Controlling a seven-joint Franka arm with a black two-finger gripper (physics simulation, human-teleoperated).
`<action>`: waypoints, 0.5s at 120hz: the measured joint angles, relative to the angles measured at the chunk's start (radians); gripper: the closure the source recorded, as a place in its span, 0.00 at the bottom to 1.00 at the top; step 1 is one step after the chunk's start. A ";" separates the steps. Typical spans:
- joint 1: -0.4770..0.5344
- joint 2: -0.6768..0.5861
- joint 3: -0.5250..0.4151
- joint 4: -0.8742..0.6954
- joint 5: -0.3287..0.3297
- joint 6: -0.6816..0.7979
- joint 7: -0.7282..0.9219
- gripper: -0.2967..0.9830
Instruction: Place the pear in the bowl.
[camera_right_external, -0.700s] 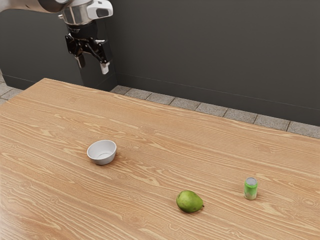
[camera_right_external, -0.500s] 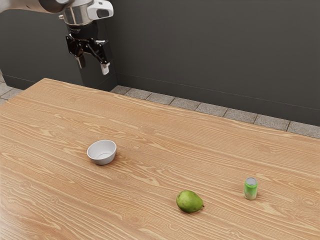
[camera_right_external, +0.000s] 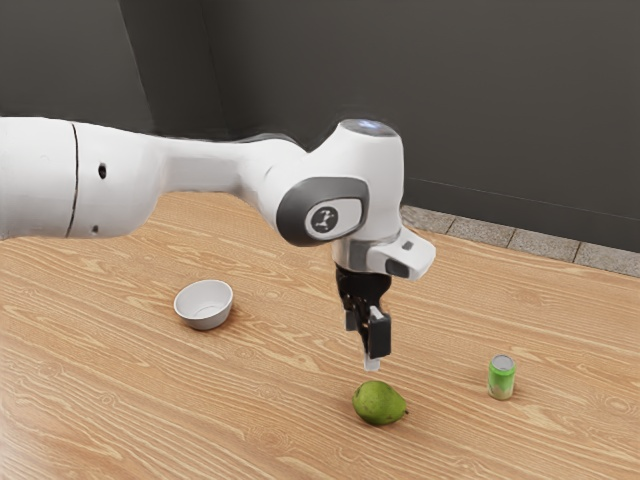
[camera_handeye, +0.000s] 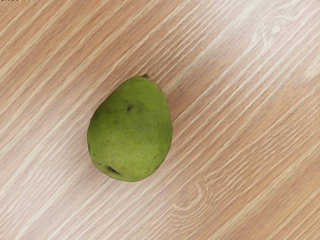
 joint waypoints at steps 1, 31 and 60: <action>-0.001 0.003 0.000 -0.009 0.000 0.011 0.003 0.23; -0.008 0.050 -0.002 -0.172 0.005 0.277 0.092 0.23; -0.007 0.080 0.020 -0.180 0.021 0.405 0.193 0.23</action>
